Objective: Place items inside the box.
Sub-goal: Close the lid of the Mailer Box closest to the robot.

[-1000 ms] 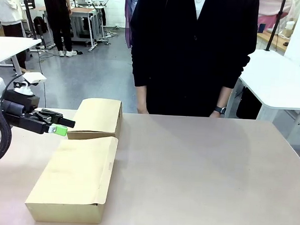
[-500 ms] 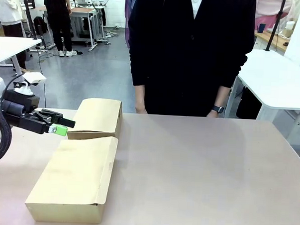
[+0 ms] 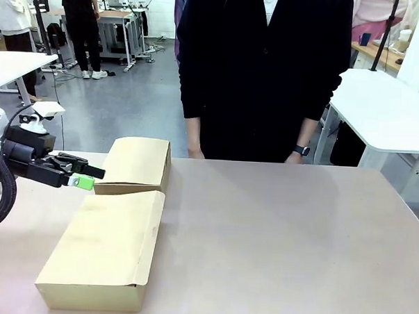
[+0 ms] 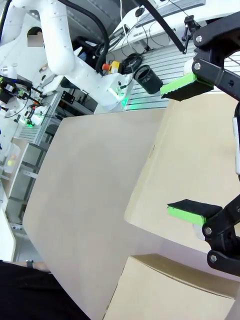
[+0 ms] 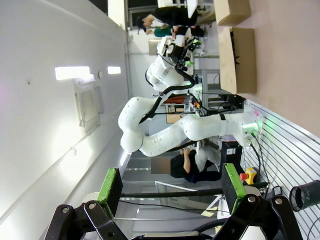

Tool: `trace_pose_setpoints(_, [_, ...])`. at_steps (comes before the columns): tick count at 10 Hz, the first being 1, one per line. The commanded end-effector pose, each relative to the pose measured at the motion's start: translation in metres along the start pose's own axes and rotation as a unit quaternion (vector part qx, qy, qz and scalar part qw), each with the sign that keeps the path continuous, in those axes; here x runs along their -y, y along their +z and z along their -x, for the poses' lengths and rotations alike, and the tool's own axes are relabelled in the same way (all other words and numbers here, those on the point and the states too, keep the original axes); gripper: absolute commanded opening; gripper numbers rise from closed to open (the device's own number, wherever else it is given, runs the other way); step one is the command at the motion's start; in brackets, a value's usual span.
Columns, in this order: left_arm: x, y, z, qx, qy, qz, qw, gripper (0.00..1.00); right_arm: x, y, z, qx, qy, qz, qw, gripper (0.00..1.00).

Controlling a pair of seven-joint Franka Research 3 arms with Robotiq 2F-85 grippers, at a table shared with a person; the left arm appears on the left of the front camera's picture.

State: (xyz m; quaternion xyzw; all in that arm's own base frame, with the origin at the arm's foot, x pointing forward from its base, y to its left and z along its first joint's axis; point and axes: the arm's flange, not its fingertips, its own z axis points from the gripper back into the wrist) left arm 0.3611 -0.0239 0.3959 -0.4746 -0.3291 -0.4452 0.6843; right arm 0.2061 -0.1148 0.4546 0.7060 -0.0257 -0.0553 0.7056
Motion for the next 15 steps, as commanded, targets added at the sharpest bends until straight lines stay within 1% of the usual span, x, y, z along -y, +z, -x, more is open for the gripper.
trace_pose_setpoints(1, [-0.025,0.02,0.015,0.001,0.106,-0.03,0.994,1.0,-0.006,0.0,0.001,0.001,0.002,-0.006,1.0,1.0])
trace_pose_setpoints(2, [-0.032,0.034,0.017,0.017,0.177,-0.027,0.984,1.0,-0.006,0.0,0.001,0.001,0.002,-0.006,1.0,1.0])
trace_pose_setpoints(3, [-0.038,0.049,0.02,0.041,0.234,-0.044,0.97,1.0,-0.006,0.0,0.001,0.001,0.002,-0.006,1.0,1.0])
trace_pose_setpoints(4, [-0.044,0.07,0.023,0.063,0.286,-0.043,0.955,1.0,-0.006,0.0,0.001,0.001,0.002,-0.006,1.0,1.0])
trace_pose_setpoints(5, [-0.046,0.091,0.025,0.105,0.317,-0.028,0.942,1.0,-0.006,0.0,0.001,0.001,0.002,-0.006,1.0,1.0])
trace_pose_setpoints(6, [-0.049,0.11,0.027,0.152,0.329,-0.044,0.931,1.0,-0.006,0.0,0.001,0.001,0.002,-0.006,1.0,1.0])
trace_pose_setpoints(7, [-0.054,0.129,0.03,0.215,0.37,-0.016,0.904,1.0,-0.006,0.0,0.001,0.001,0.002,-0.006,1.0,1.0])
trace_pose_setpoints(8, [-0.051,0.097,0.037,0.09,0.319,-0.045,0.943,1.0,-0.006,0.0,0.001,0.001,0.002,-0.006,1.0,1.0])
trace_pose_setpoints(15, [-0.051,0.097,0.037,0.09,0.319,-0.045,0.943,1.0,-0.006,0.0,0.001,0.001,0.002,-0.006,1.0,1.0])
